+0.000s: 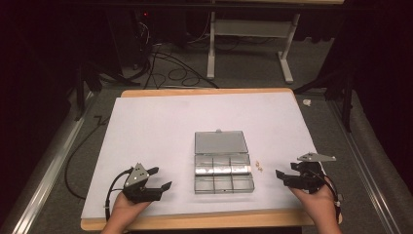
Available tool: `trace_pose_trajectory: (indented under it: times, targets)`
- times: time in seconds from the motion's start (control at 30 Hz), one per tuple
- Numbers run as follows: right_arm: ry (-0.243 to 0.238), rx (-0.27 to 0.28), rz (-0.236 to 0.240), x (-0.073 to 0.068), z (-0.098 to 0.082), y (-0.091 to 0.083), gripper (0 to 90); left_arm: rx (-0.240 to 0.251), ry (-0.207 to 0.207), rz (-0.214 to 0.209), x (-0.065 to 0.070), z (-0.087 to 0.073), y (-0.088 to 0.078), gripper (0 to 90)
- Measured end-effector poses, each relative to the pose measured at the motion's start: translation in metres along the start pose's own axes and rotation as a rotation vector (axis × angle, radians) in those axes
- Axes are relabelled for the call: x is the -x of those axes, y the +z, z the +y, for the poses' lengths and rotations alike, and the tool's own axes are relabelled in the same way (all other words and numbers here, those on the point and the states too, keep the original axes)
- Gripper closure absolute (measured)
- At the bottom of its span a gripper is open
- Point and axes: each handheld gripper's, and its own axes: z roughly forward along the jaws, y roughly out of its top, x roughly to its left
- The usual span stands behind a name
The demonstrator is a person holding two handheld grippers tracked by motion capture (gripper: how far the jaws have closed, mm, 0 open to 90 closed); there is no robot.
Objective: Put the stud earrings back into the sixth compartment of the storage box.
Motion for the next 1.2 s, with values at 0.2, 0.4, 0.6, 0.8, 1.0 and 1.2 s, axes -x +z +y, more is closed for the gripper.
trace_pose_trajectory:
  times: [0.2,0.4,0.6,0.8,1.0,1.2]
  targets:
    - [-0.016,-0.035,-0.003,-0.001,-0.002,0.001,33.2,0.019,0.000,-0.003,0.000,-0.001,-0.002,24.7]
    - [-0.069,-0.092,0.000,-0.009,-0.006,0.006,30.2,0.011,0.004,-0.008,0.000,-0.001,-0.001,24.7]
    - [-0.097,-0.118,0.022,-0.015,-0.004,0.008,29.1,-0.009,0.013,-0.008,0.001,0.000,0.001,24.7]
    - [-0.105,-0.133,0.022,-0.018,0.001,0.007,30.7,-0.002,0.013,-0.003,0.001,0.000,0.000,24.7]
    - [-0.088,-0.166,0.042,-0.017,0.003,0.007,33.5,0.001,0.014,-0.001,0.002,0.000,0.000,24.7]
    - [-0.103,-0.209,0.036,-0.018,0.006,0.009,36.3,0.000,0.017,-0.002,0.002,0.000,0.000,24.7]
